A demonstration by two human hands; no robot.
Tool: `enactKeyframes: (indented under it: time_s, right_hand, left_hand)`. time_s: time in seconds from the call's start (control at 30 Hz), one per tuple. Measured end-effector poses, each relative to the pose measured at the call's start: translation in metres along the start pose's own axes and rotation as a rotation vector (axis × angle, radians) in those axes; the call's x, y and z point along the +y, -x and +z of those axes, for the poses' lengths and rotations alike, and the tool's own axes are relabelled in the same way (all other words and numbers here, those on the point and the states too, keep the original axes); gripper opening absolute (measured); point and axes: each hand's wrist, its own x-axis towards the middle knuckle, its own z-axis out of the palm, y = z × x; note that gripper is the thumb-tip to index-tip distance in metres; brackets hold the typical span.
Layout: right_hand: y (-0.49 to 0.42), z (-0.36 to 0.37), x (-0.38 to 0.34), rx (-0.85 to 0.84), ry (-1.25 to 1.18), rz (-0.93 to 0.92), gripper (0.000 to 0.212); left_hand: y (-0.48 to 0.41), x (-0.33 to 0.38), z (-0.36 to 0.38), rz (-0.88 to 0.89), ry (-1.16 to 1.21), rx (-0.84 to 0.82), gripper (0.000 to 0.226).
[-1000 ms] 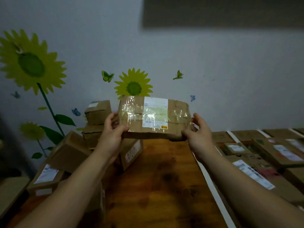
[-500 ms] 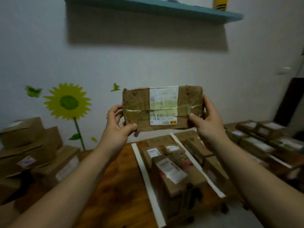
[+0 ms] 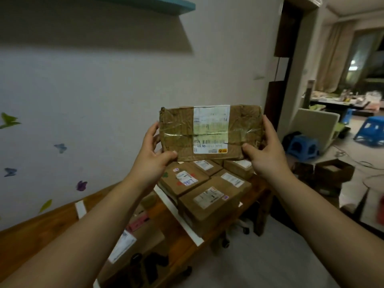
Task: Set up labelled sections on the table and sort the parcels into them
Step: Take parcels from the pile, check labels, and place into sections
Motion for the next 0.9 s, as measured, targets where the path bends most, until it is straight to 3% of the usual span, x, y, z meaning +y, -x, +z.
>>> enactKeyframes:
  time_s: [0.47,0.73,0.9]
  right_hand:
    - [-0.157,0.036,0.125,-0.061,0.126,0.17,0.084]
    - [-0.227,0.054,0.187,-0.313,0.079,0.25,0.084]
    - [-0.286,0.061,0.235,-0.355,-0.047,0.32,0.075]
  left_hand:
    - [-0.171,-0.116,0.035,-0.169,-0.013,-0.065,0.07]
    - [-0.245,-0.161,0.043,-0.313,0.066,0.101,0.049]
    - [-0.288,-0.191,0.082,-0.341,0.159,0.437,0.069]
